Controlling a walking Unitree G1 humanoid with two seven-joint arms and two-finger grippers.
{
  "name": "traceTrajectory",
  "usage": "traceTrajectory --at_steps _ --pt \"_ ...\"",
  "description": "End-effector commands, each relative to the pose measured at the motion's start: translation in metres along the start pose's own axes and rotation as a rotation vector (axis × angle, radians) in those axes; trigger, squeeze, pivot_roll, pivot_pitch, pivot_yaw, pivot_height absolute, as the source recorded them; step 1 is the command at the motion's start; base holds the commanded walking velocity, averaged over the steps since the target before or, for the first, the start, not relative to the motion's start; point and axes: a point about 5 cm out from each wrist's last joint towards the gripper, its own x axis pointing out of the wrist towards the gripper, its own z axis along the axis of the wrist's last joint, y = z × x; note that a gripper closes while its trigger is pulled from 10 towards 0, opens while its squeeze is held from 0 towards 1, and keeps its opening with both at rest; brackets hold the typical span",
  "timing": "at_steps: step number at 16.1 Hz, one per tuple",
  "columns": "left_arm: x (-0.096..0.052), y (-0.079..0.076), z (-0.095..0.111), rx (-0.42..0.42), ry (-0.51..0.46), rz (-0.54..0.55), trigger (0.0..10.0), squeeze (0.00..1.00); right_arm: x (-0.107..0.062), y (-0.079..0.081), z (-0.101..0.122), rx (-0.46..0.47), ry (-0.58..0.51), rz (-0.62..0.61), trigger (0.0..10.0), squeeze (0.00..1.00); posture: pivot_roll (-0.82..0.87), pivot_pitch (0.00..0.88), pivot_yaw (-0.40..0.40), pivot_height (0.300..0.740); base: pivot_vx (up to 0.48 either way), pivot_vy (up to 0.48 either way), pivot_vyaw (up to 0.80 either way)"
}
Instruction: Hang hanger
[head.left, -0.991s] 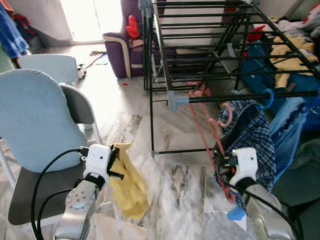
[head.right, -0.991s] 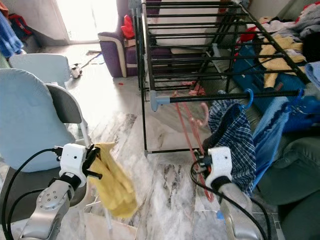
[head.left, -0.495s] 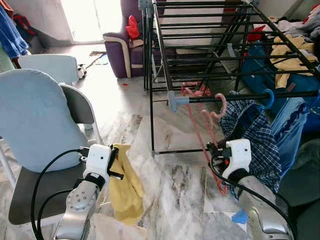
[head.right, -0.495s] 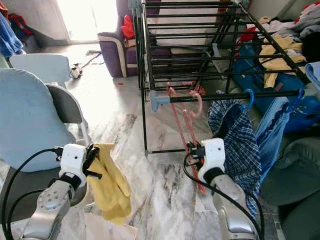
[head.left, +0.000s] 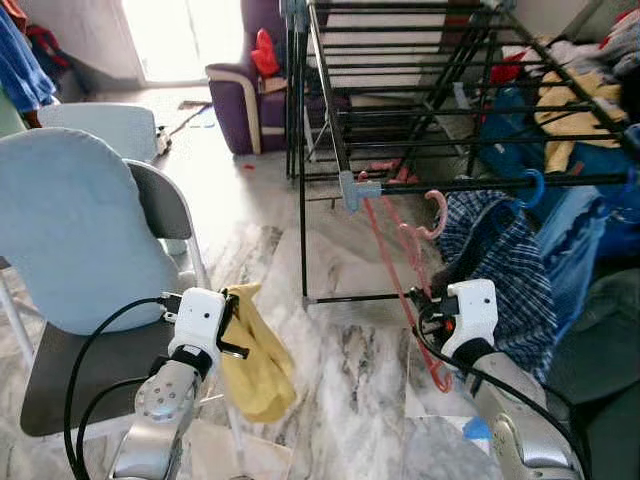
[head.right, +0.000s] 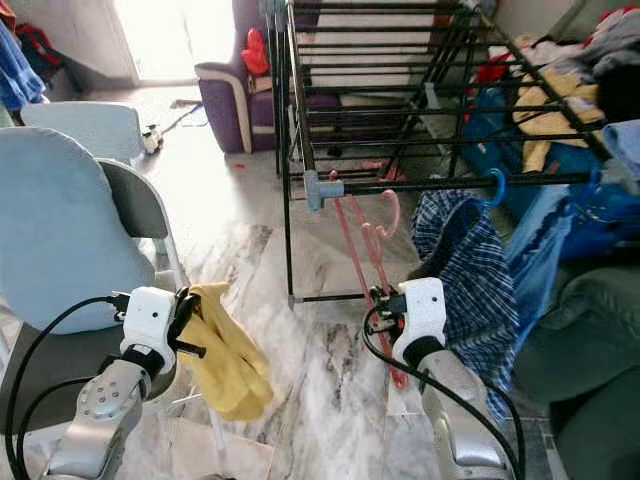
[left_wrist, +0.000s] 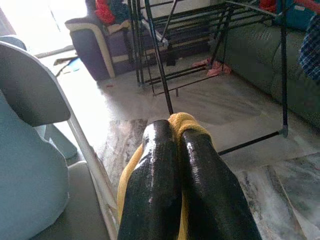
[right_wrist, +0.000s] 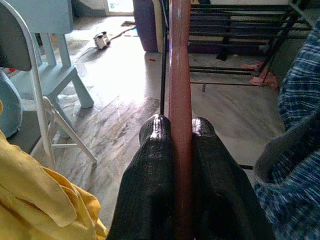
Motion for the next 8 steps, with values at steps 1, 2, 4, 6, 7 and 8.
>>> traceTrajectory --at_steps 1,2,4,6,7,8 --pt "0.0009 0.0014 0.0091 0.018 -0.041 -0.002 10.0 0.0 -0.0008 0.0002 0.0039 -0.001 -0.013 -0.005 10.0 0.0 -0.09 0.0 0.0 0.74 -0.356 0.0 0.0" --pt "0.0006 0.0015 0.0087 0.018 -0.04 -0.001 10.0 0.0 -0.0008 0.0001 0.0038 0.0 -0.013 -0.006 10.0 0.0 -0.09 0.0 0.0 0.74 -0.356 0.0 0.0" --pt "0.0006 -0.0006 0.0083 0.018 -0.037 -0.007 10.0 0.0 0.0003 0.0002 0.0033 0.001 -0.007 -0.006 10.0 0.0 -0.09 0.0 -0.003 0.74 -0.349 0.0 0.0" --pt "0.0004 -0.001 0.0088 0.021 -0.038 -0.009 10.0 0.0 -0.0002 0.0 0.0034 0.002 -0.004 -0.006 10.0 0.0 -0.09 0.0 -0.005 0.74 -0.337 0.0 0.0" --pt "0.0001 -0.0006 0.0083 0.02 -0.036 -0.006 10.0 0.0 -0.0003 -0.0003 0.003 0.004 -0.002 -0.008 10.0 0.0 -0.09 0.0 -0.005 0.74 -0.337 0.0 0.0" --pt "-0.0001 -0.0005 0.0079 0.02 -0.035 -0.006 10.0 0.0 -0.0004 -0.0003 0.0027 0.004 -0.001 -0.01 10.0 0.0 -0.09 0.0 -0.007 0.74 -0.334 0.0 0.0"
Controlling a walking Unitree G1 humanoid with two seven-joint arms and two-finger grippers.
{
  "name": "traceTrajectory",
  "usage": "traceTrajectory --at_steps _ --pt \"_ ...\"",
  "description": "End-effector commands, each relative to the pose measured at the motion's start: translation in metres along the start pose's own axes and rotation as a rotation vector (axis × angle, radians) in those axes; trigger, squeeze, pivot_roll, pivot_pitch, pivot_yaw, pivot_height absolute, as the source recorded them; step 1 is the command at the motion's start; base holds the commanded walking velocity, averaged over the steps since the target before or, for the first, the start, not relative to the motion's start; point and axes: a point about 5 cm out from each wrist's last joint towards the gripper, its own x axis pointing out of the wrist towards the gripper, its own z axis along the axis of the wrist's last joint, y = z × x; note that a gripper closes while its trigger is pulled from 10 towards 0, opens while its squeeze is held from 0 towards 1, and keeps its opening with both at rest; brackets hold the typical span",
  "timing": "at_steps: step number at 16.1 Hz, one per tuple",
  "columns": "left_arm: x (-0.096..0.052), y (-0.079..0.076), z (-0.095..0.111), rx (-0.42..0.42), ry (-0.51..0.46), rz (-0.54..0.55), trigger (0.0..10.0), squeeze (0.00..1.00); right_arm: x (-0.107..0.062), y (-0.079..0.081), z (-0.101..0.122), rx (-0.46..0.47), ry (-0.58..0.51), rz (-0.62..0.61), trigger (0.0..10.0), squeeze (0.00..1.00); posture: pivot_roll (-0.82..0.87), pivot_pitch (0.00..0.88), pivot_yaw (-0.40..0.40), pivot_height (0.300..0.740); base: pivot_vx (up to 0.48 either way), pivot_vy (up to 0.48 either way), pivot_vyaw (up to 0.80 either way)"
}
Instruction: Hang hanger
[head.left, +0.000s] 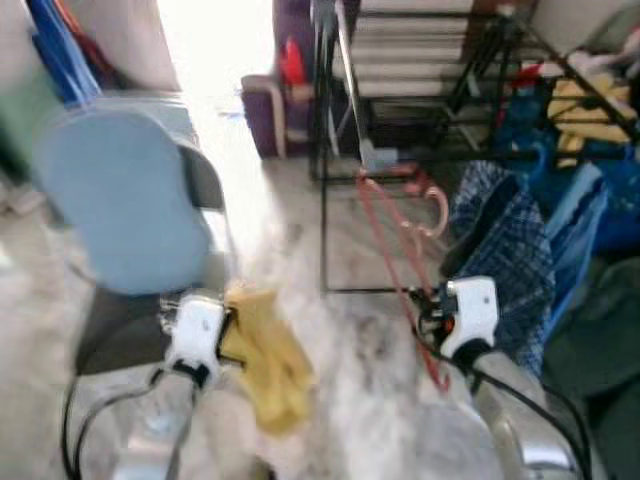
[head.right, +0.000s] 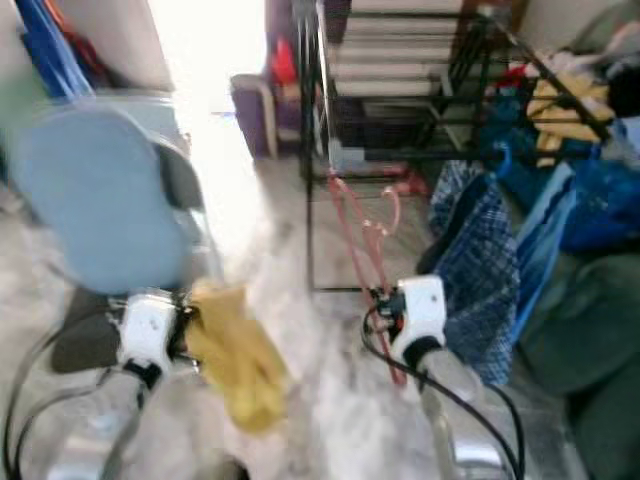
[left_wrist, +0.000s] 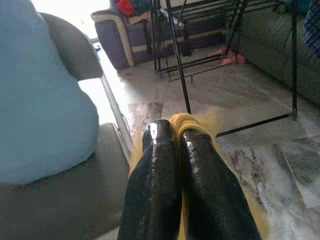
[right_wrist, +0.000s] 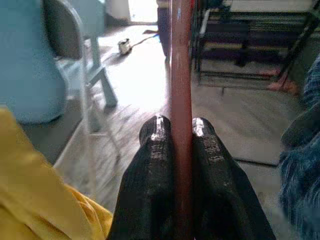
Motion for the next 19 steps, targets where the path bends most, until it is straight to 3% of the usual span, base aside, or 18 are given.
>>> traceTrajectory --at_steps 1,4,10,19 --pt "0.0058 0.0028 0.016 0.025 -0.064 -0.001 10.0 0.0 0.0003 -0.0017 0.0044 -0.002 -0.015 -0.009 10.0 0.0 -0.09 0.0 -0.006 0.74 -0.334 0.0 0.0" --pt "0.0062 0.0029 0.017 0.025 -0.067 -0.002 10.0 0.0 0.0015 -0.0014 0.0032 0.004 -0.009 -0.011 10.0 0.0 -0.09 0.0 -0.005 0.74 -0.304 0.0 0.0" --pt "0.0061 0.0002 0.0205 0.015 -0.089 -0.038 10.0 0.0 0.0036 -0.002 0.0019 0.008 -0.001 -0.014 10.0 0.0 -0.09 0.0 -0.005 0.74 0.0 0.0 0.0" --pt "0.0072 -0.0011 0.0212 0.001 -0.093 -0.06 10.0 0.0 0.0069 -0.0024 0.0023 0.01 0.0 -0.012 10.0 0.0 -0.09 0.0 -0.005 0.74 0.0 -0.41 0.0"
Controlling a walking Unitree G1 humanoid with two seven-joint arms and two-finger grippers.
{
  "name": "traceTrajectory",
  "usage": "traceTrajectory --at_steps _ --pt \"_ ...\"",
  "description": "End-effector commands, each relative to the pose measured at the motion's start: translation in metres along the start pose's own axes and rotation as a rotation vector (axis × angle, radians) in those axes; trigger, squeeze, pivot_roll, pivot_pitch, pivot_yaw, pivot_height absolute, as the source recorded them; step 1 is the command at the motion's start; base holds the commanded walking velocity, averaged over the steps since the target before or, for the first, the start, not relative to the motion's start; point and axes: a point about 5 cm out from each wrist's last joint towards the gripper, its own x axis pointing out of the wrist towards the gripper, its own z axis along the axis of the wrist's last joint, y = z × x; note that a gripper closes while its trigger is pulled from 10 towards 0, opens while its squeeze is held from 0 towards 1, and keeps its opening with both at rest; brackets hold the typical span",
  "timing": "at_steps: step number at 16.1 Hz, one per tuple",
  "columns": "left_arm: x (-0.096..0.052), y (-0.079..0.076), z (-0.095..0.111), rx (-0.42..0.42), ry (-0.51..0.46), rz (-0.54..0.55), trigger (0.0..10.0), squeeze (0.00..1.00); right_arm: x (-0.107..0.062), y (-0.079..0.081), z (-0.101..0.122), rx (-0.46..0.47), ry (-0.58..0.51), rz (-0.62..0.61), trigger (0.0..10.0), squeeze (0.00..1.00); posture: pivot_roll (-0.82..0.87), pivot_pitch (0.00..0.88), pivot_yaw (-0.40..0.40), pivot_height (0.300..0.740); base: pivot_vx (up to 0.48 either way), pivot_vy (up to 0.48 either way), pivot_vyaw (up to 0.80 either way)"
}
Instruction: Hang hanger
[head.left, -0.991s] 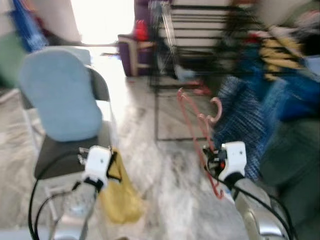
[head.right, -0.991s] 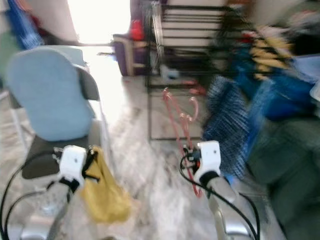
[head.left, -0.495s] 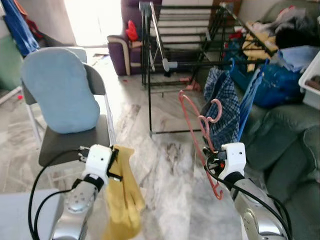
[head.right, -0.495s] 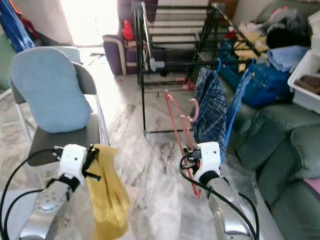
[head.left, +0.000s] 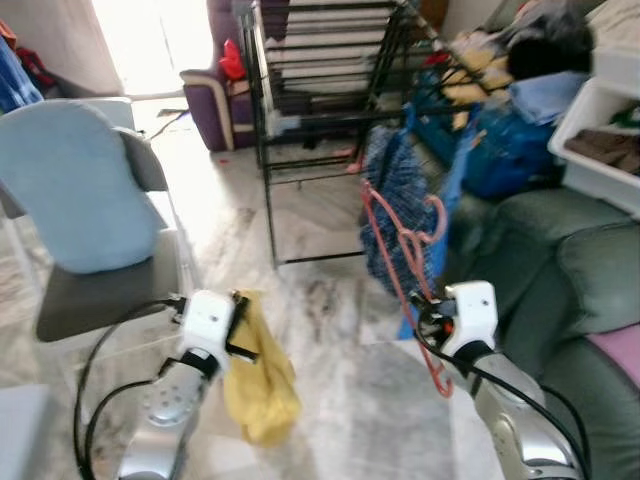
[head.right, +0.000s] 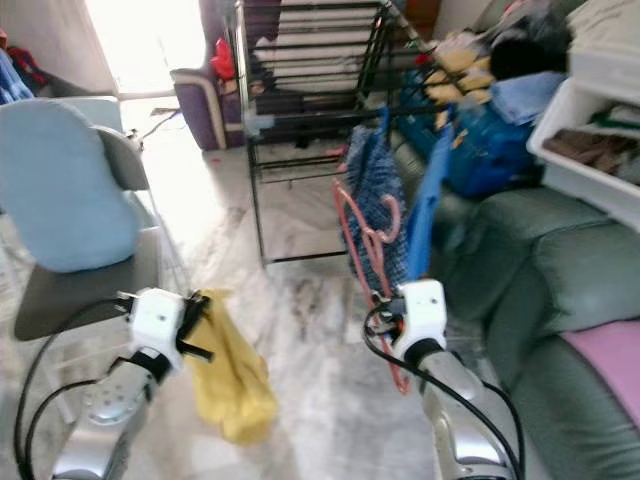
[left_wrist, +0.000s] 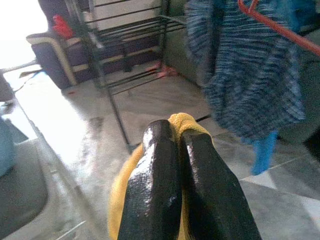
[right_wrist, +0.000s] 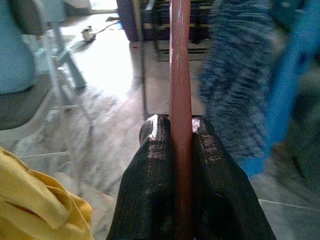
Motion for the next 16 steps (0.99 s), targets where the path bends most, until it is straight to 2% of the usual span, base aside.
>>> traceTrajectory --at_steps 1,3,13,16 --pt "0.0 0.0067 0.0072 0.018 -0.033 0.009 10.0 0.0 0.003 0.0029 0.0049 0.003 -0.019 0.008 10.0 0.0 -0.09 0.0 -0.005 0.74 0.0 -0.48 0.0" --pt "0.0001 0.0064 0.0073 0.017 -0.032 0.011 10.0 0.0 0.0032 0.0028 0.0049 0.002 -0.018 0.009 10.0 0.0 -0.09 0.0 -0.007 0.74 0.0 -0.48 0.0" --pt "0.0014 0.0132 0.0037 -0.01 -0.007 0.081 10.0 0.0 0.0045 0.0027 0.004 0.006 -0.009 0.014 10.0 0.0 -0.09 0.0 -0.006 0.74 0.0 0.0 0.0" --pt "0.0038 0.0163 0.0066 -0.022 -0.002 0.099 10.0 0.0 0.0048 0.0018 0.005 0.039 -0.017 0.009 10.0 0.0 -0.09 0.0 -0.004 0.74 0.0 0.0 0.0"
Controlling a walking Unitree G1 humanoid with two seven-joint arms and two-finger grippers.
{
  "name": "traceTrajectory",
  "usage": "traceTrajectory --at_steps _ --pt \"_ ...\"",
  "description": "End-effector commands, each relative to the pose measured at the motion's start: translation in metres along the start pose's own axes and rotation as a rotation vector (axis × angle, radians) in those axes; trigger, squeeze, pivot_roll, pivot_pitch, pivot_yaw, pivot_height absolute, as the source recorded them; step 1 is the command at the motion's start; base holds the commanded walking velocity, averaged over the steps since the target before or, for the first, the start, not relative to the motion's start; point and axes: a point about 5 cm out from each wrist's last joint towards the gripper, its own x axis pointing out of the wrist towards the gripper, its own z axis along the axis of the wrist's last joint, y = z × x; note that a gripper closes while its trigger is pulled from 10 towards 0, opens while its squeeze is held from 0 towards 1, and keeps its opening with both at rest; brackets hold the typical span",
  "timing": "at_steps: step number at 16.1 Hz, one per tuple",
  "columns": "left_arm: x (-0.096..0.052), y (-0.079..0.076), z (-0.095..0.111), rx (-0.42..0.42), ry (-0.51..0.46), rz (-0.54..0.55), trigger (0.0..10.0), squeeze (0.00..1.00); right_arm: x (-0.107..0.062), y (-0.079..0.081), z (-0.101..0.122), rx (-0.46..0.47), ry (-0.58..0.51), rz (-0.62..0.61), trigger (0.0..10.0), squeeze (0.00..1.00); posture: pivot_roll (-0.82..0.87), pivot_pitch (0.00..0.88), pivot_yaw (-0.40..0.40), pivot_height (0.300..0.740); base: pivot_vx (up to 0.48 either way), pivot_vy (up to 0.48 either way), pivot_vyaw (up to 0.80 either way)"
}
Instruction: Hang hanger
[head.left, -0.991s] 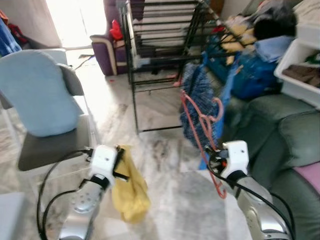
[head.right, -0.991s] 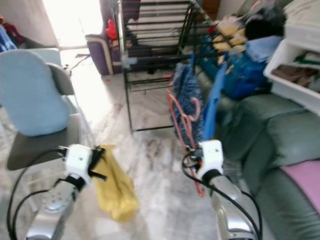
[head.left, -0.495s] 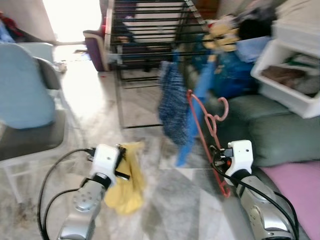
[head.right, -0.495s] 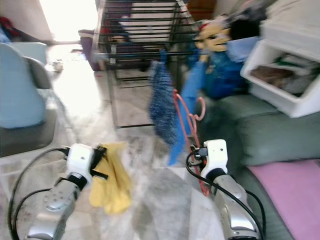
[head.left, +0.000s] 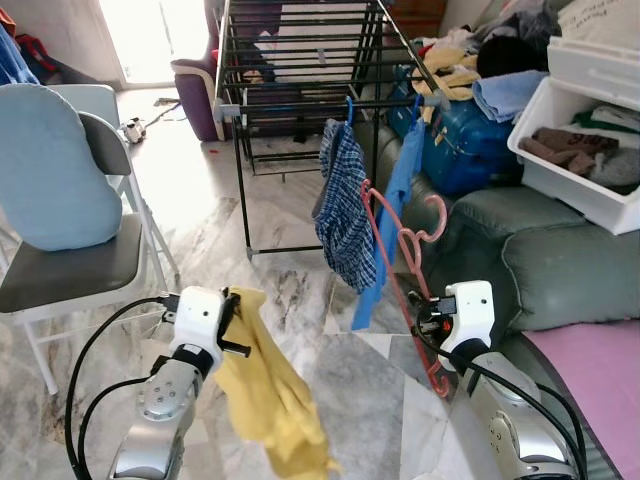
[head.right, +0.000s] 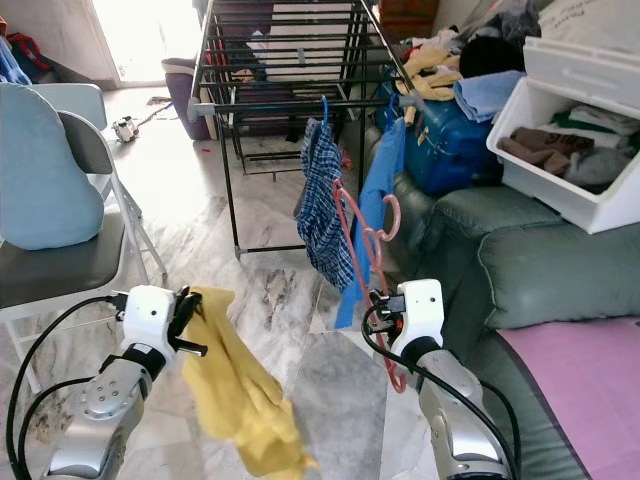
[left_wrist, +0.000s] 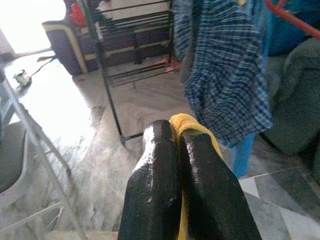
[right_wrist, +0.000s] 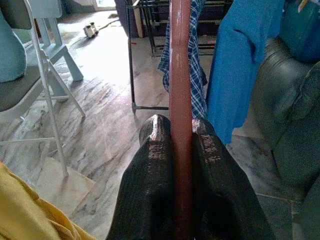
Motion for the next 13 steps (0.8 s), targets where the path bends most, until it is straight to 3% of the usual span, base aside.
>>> traceTrajectory --at_steps 1,6,13 --pt "0.0049 0.0029 0.0113 0.0 -0.034 0.01 10.0 0.0 0.0023 -0.0017 0.0063 0.014 -0.018 -0.007 10.0 0.0 -0.09 0.0 -0.005 0.74 0.0 0.0 0.0" --pt "0.0038 0.0011 0.0108 -0.013 -0.027 -0.006 10.0 0.0 0.0019 -0.0029 0.0053 0.025 -0.013 -0.016 10.0 0.0 -0.09 0.0 -0.005 0.74 0.0 0.0 0.0" --pt "0.0035 0.0024 0.0092 -0.029 -0.006 -0.004 10.0 0.0 0.0006 -0.0033 0.0048 0.031 -0.005 -0.014 10.0 0.0 -0.09 0.0 -0.007 0.74 -0.338 0.0 0.0"
